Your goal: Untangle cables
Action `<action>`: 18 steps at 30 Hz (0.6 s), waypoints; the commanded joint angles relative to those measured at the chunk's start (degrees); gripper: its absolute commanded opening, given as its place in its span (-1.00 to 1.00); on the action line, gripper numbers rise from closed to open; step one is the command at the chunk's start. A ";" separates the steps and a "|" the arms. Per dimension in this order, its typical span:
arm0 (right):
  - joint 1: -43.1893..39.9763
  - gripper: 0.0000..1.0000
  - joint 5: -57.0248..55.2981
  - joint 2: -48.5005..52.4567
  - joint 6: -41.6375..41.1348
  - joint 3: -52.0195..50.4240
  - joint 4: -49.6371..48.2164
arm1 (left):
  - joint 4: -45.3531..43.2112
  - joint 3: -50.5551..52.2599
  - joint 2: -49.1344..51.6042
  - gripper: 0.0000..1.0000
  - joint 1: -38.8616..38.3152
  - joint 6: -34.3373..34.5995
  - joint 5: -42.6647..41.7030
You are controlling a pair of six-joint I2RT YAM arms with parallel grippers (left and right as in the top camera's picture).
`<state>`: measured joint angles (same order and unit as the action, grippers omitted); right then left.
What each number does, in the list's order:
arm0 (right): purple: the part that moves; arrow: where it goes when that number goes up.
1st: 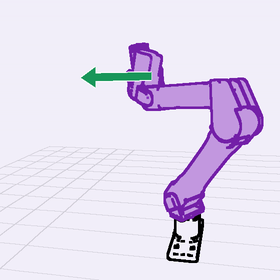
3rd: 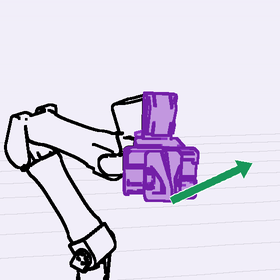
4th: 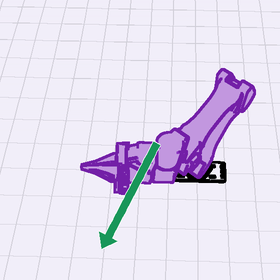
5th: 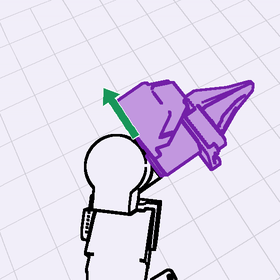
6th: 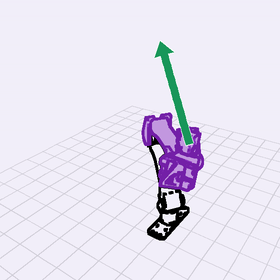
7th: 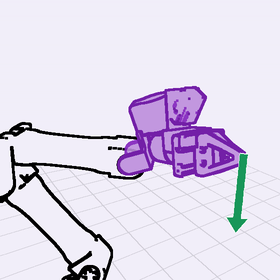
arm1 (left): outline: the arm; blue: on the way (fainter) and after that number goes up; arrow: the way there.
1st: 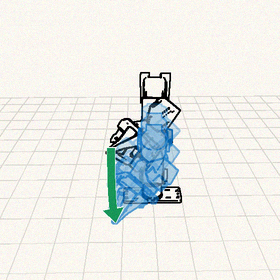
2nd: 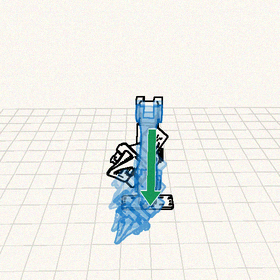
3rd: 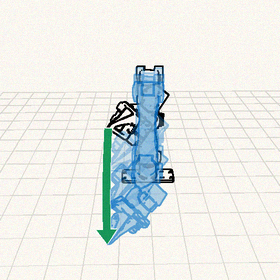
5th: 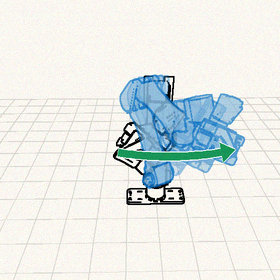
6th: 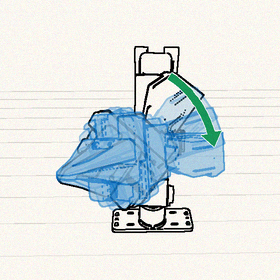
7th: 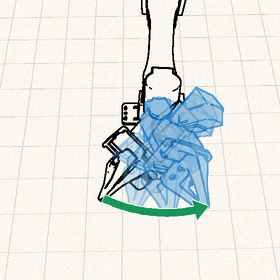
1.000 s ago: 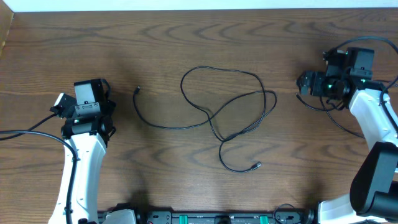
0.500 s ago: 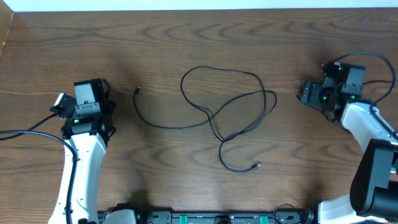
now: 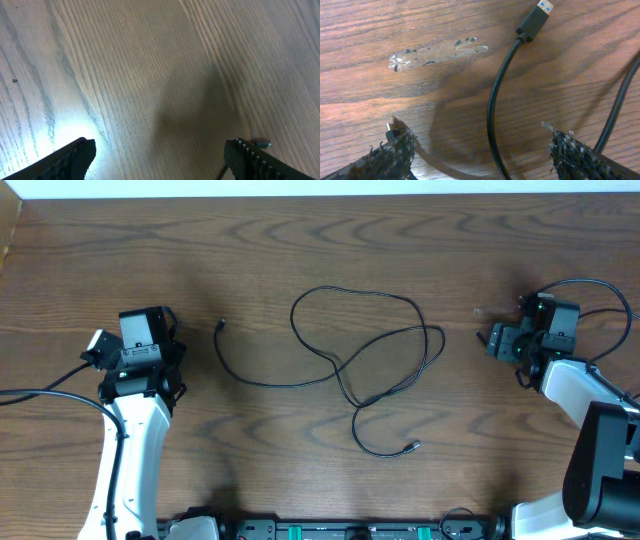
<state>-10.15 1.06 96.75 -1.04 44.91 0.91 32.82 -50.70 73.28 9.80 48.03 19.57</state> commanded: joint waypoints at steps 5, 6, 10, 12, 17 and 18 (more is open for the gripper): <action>0.35 0.61 -2.05 2.58 -0.24 -0.50 -0.55 | 0.15 0.02 -0.31 0.74 0.24 0.33 0.37; 0.35 0.55 -2.05 3.54 -0.24 -0.50 -0.87 | 0.15 0.02 -0.31 0.74 0.24 0.33 0.35; 0.33 0.35 -2.08 7.15 -1.16 -0.50 -2.99 | 0.15 0.02 -0.31 0.74 0.24 0.33 0.35; 0.35 0.29 -2.21 7.98 -1.73 -0.50 -3.50 | 0.15 0.02 -0.31 0.74 0.24 0.33 0.37; 0.33 -0.49 -2.23 8.26 -1.75 -0.50 -4.55 | 0.15 0.02 -0.31 0.74 0.24 0.33 0.35; 0.33 -0.60 -2.25 8.26 -2.12 -0.50 -4.87 | 0.15 0.02 -0.31 0.74 0.24 0.33 0.37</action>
<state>-10.15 -0.49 102.72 -2.22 45.08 -4.58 32.82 -50.70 73.28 9.80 48.03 19.57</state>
